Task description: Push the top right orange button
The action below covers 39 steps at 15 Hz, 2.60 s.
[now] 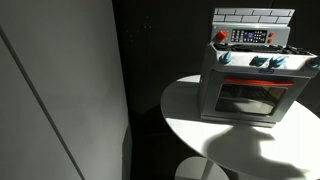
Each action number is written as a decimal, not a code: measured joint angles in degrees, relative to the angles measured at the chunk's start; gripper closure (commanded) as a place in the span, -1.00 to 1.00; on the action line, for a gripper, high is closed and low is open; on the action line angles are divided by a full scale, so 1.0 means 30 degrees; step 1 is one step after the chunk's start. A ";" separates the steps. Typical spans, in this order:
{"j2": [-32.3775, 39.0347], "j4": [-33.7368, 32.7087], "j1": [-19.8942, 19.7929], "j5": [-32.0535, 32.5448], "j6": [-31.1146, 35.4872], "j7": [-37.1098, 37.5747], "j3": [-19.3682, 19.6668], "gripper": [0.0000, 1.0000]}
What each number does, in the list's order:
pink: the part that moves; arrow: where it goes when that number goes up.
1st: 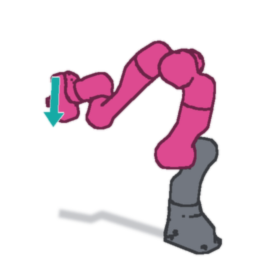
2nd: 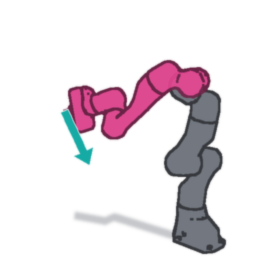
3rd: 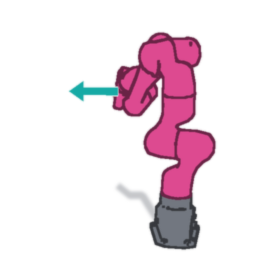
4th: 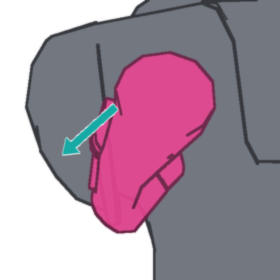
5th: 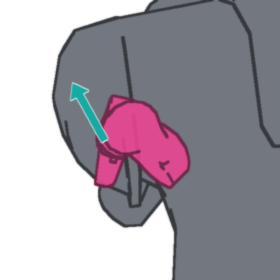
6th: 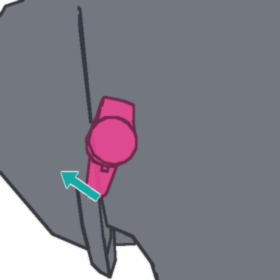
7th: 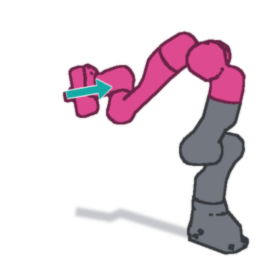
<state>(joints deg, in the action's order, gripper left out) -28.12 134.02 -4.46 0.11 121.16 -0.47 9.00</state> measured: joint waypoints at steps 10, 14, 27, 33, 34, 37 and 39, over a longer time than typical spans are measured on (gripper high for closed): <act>0.2339 -0.1245 -0.0267 0.0001 0.2238 0.0945 -0.0252 -1.00; 0.2356 -0.1204 -0.0269 0.0001 0.2254 0.0946 -0.0267 -1.00; 0.4844 -0.2380 -0.0598 0.0056 0.5863 0.3234 -0.0787 -1.00; 0.6793 -0.3966 -0.0613 0.0323 0.6460 0.4885 -0.0948 -1.00; 0.7111 -0.4242 -0.0613 0.0557 0.6543 0.5297 -0.0989 -1.00; 0.8030 -0.4966 -0.0612 0.1716 0.6932 0.6983 -0.1115 -1.00; 0.8619 -0.5398 -0.0605 0.2702 0.7202 0.8296 -0.1197 -1.00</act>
<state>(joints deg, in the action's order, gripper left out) -2.26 117.83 -6.27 8.21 142.77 24.42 5.41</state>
